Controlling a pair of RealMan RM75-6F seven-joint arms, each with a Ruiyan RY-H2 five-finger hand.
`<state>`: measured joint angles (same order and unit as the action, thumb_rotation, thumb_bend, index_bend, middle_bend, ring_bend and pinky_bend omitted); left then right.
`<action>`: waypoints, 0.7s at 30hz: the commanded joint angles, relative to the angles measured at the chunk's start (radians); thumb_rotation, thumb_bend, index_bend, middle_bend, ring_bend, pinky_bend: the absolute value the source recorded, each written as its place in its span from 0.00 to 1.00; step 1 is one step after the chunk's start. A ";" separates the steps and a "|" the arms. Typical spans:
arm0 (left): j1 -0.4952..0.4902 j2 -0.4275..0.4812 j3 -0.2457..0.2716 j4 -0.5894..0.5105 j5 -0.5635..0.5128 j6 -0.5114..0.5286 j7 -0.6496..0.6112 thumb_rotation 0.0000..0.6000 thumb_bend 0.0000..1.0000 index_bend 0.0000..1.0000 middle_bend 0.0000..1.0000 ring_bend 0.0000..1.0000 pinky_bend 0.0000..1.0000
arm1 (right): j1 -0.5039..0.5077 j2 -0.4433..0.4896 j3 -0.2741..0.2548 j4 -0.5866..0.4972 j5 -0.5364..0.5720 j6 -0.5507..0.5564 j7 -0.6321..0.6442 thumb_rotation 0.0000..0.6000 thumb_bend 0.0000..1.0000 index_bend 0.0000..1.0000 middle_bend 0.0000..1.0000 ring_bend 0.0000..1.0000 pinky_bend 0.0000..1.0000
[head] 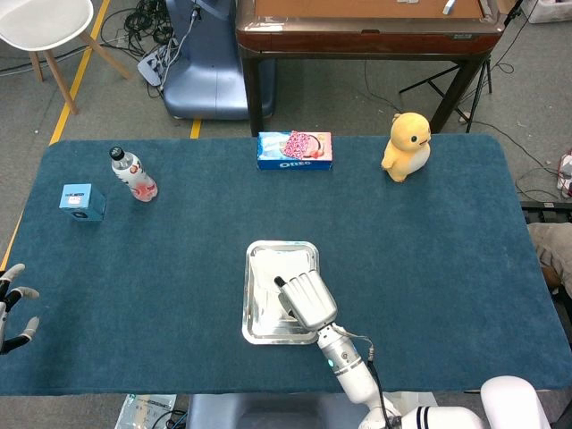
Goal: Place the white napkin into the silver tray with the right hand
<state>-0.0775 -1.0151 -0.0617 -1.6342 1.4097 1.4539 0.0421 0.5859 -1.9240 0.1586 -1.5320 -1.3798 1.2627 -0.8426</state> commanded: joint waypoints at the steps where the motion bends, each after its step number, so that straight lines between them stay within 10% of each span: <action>1: 0.000 0.000 0.000 0.000 -0.001 -0.002 0.001 1.00 0.30 0.41 0.13 0.10 0.35 | -0.001 0.002 0.000 0.002 0.006 -0.005 -0.001 1.00 0.48 0.66 1.00 1.00 1.00; 9: -0.001 0.000 0.001 -0.001 -0.003 -0.005 0.005 1.00 0.30 0.41 0.13 0.10 0.35 | -0.002 0.010 -0.003 -0.009 0.012 -0.008 0.001 1.00 0.47 0.64 1.00 1.00 1.00; 21: -0.002 -0.001 0.002 -0.001 -0.003 -0.007 0.006 1.00 0.30 0.41 0.14 0.10 0.36 | -0.003 0.001 0.003 0.000 0.026 -0.001 -0.021 1.00 0.32 0.35 1.00 1.00 1.00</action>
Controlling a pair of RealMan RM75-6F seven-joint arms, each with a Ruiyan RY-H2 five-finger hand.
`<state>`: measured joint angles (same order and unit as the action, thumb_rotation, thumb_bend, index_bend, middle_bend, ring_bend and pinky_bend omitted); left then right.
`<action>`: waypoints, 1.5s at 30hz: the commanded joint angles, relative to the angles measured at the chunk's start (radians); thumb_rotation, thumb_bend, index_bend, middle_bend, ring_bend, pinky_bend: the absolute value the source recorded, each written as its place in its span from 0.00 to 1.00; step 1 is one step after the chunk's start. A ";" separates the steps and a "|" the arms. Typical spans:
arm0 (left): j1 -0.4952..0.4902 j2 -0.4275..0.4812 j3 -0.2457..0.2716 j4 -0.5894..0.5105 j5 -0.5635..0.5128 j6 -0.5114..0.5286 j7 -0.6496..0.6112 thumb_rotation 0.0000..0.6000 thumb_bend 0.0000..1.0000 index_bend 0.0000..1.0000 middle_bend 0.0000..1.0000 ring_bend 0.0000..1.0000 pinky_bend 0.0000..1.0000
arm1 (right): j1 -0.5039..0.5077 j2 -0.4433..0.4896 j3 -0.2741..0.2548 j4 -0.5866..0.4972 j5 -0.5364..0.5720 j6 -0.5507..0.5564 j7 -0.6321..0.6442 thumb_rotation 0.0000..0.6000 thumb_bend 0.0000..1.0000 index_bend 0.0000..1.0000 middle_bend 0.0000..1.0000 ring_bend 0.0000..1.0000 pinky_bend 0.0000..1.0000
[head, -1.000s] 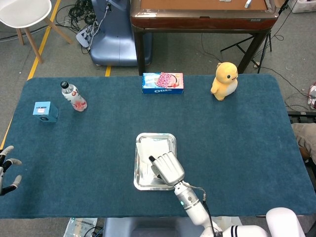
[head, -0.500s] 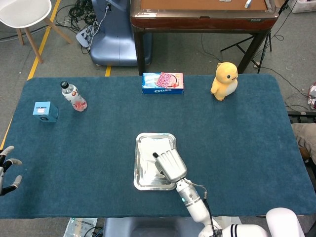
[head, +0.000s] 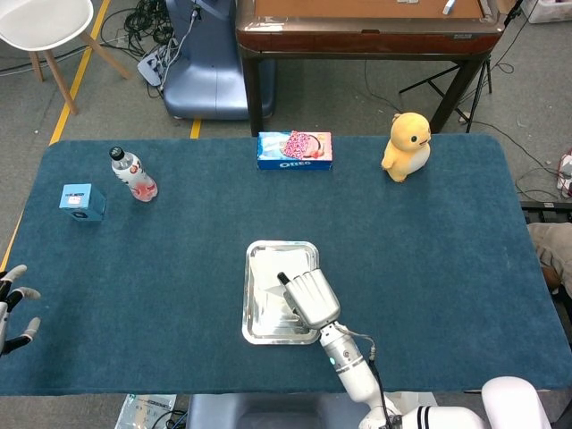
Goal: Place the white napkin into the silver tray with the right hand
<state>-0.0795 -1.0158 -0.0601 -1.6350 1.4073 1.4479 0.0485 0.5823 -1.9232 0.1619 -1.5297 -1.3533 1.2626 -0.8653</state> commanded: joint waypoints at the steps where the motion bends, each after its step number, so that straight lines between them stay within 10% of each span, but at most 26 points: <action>1: 0.000 0.000 0.000 0.001 -0.001 -0.001 0.000 1.00 0.30 0.41 0.14 0.10 0.36 | 0.001 0.001 -0.001 -0.004 -0.002 -0.001 0.005 1.00 0.28 0.32 1.00 1.00 1.00; 7: -0.001 0.000 0.000 0.000 0.000 -0.002 0.000 1.00 0.30 0.41 0.14 0.10 0.36 | 0.001 0.015 -0.009 -0.027 -0.016 -0.002 0.022 1.00 0.00 0.17 1.00 1.00 1.00; 29: -0.002 -0.002 0.000 -0.001 -0.002 -0.002 0.008 1.00 0.30 0.41 0.15 0.11 0.36 | -0.012 0.072 -0.038 -0.143 -0.096 0.016 0.087 1.00 0.00 0.14 1.00 1.00 1.00; 37: 0.001 0.001 -0.003 -0.003 -0.002 0.007 0.004 1.00 0.30 0.41 0.16 0.11 0.36 | -0.030 0.166 -0.047 -0.184 -0.143 0.046 0.046 1.00 0.00 0.57 1.00 1.00 1.00; 45: 0.003 0.000 0.000 -0.008 0.004 0.011 0.015 1.00 0.30 0.41 0.16 0.11 0.36 | -0.080 0.359 -0.069 -0.228 -0.208 0.103 0.061 1.00 0.00 0.59 0.79 0.84 0.96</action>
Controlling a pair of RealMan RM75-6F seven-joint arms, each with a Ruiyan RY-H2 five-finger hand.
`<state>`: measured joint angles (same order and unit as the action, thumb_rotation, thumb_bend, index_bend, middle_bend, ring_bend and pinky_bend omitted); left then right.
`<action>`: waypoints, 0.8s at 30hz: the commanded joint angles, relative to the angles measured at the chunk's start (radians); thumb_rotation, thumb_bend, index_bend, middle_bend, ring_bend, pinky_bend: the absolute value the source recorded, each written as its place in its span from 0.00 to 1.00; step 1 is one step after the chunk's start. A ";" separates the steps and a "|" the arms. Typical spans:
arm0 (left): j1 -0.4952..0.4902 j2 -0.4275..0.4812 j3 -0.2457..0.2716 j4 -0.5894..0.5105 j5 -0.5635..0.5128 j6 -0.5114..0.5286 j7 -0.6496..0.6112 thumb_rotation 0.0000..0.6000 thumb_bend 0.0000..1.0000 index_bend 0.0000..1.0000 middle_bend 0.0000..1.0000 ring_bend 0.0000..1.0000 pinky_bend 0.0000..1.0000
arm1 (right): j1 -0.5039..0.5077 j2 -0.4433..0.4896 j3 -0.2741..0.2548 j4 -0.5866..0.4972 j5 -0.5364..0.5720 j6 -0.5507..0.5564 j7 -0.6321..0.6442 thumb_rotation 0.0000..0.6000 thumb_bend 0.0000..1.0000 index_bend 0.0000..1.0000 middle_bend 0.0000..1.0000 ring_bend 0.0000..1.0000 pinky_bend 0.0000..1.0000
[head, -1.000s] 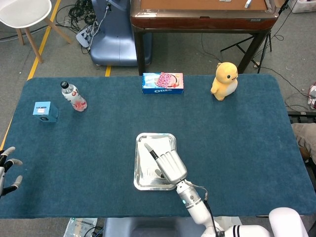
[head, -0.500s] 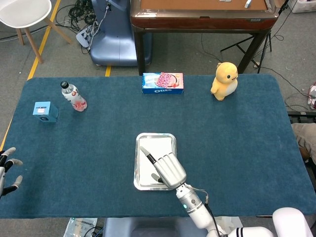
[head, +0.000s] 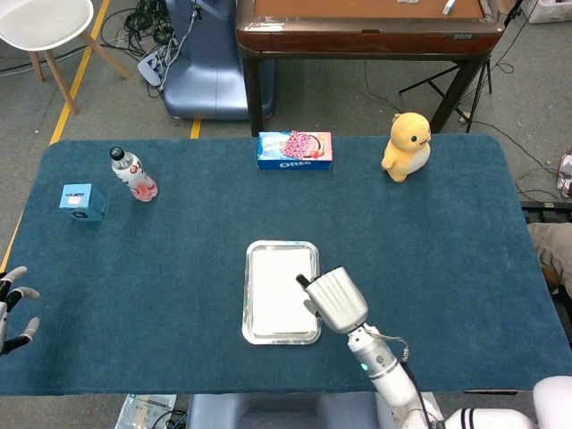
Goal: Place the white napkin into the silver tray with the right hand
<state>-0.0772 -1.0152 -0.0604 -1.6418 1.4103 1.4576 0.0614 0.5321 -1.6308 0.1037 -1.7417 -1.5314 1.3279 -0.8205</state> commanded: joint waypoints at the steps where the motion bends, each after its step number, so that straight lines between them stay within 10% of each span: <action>1: 0.000 0.000 0.001 -0.002 0.003 0.003 0.004 1.00 0.30 0.41 0.16 0.11 0.36 | -0.040 0.087 -0.013 -0.016 -0.038 0.051 0.020 1.00 0.00 0.59 0.75 0.80 0.94; 6: 0.003 -0.002 0.003 -0.007 0.012 0.011 0.012 1.00 0.30 0.41 0.16 0.11 0.36 | -0.109 0.171 -0.029 0.036 -0.117 0.175 0.058 1.00 0.00 0.54 0.64 0.57 0.81; 11: 0.005 -0.005 0.007 -0.011 0.021 0.018 0.024 1.00 0.30 0.41 0.16 0.11 0.36 | -0.184 0.264 -0.047 0.037 -0.113 0.245 0.092 1.00 0.00 0.53 0.55 0.43 0.41; 24: 0.008 -0.024 0.005 -0.011 0.049 0.048 0.037 1.00 0.30 0.42 0.17 0.12 0.36 | -0.382 0.396 -0.055 0.034 0.103 0.323 0.181 1.00 0.00 0.60 0.56 0.41 0.31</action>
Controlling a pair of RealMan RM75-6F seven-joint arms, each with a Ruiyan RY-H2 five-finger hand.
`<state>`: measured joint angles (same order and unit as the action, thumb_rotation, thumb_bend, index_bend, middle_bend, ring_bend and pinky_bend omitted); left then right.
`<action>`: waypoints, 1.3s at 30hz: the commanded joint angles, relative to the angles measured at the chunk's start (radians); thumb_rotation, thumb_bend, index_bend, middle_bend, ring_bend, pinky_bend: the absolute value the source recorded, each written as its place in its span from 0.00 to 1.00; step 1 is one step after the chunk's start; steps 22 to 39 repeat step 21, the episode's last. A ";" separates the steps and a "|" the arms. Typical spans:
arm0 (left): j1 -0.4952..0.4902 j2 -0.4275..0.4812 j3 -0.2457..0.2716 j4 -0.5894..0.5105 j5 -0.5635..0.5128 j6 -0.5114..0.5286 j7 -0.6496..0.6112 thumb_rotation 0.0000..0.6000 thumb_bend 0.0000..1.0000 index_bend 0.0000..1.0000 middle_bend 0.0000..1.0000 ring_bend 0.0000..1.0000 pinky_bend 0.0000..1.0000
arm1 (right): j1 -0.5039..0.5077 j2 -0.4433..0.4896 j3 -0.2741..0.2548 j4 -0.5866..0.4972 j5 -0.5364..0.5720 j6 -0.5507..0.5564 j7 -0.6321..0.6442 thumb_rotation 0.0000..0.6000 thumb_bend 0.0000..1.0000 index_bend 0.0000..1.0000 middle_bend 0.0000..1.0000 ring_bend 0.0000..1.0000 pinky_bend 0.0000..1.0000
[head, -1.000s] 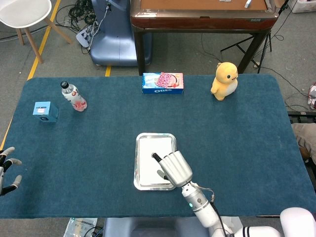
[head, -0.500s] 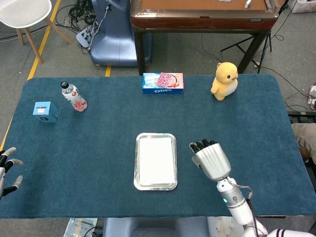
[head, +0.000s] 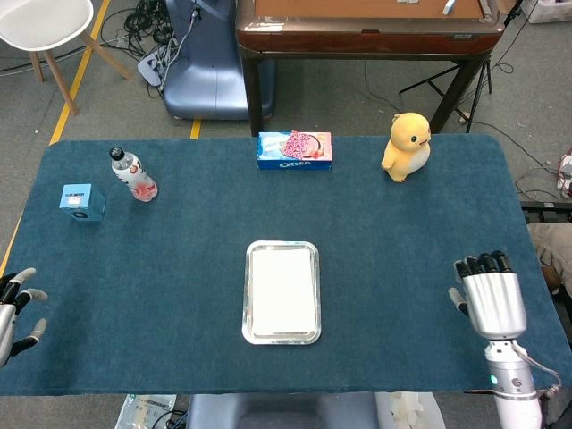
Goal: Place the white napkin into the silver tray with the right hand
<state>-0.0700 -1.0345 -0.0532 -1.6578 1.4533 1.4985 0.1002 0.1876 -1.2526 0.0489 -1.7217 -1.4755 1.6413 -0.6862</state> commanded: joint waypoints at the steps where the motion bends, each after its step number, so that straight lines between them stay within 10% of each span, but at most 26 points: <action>1: 0.001 -0.008 -0.003 0.008 0.010 0.012 -0.003 1.00 0.30 0.42 0.18 0.12 0.36 | -0.045 0.022 0.000 0.020 0.059 0.008 0.063 1.00 0.00 0.60 0.56 0.41 0.31; 18: -0.012 -0.027 0.002 0.034 0.014 -0.016 -0.009 1.00 0.30 0.43 0.20 0.14 0.36 | -0.110 0.070 0.057 0.106 0.112 -0.007 0.379 1.00 0.00 0.60 0.56 0.41 0.31; 39: -0.016 -0.028 0.000 0.036 0.006 -0.024 -0.007 1.00 0.30 0.43 0.20 0.14 0.36 | -0.105 0.076 0.060 0.110 0.125 -0.039 0.388 1.00 0.00 0.60 0.56 0.41 0.31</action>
